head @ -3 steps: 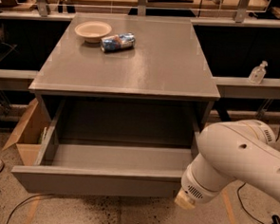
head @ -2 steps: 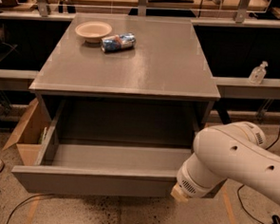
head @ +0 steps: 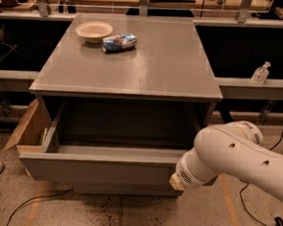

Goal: Close top drawer

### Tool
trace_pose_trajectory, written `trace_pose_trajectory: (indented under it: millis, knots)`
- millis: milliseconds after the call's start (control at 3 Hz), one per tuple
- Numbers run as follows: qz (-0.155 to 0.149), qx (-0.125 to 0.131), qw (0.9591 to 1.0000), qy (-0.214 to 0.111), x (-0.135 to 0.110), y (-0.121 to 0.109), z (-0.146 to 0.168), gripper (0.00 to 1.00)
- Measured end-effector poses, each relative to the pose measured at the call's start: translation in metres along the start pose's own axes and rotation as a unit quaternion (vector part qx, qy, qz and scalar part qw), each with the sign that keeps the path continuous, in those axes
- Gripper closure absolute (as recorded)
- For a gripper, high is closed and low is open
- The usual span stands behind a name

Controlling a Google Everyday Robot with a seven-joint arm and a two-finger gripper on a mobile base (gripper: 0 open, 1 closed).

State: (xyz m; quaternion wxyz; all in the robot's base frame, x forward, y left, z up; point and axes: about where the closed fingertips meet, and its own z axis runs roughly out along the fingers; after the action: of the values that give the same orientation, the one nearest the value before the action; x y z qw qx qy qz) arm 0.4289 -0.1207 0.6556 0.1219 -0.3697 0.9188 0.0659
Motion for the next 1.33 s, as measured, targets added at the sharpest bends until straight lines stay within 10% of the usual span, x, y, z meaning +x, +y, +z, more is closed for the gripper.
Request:
trace_pose_trajectory:
  millis: [1333]
  knots:
    - [0.009, 0.002, 0.9963, -0.086, -0.046, -0.049, 0.026, 1.0]
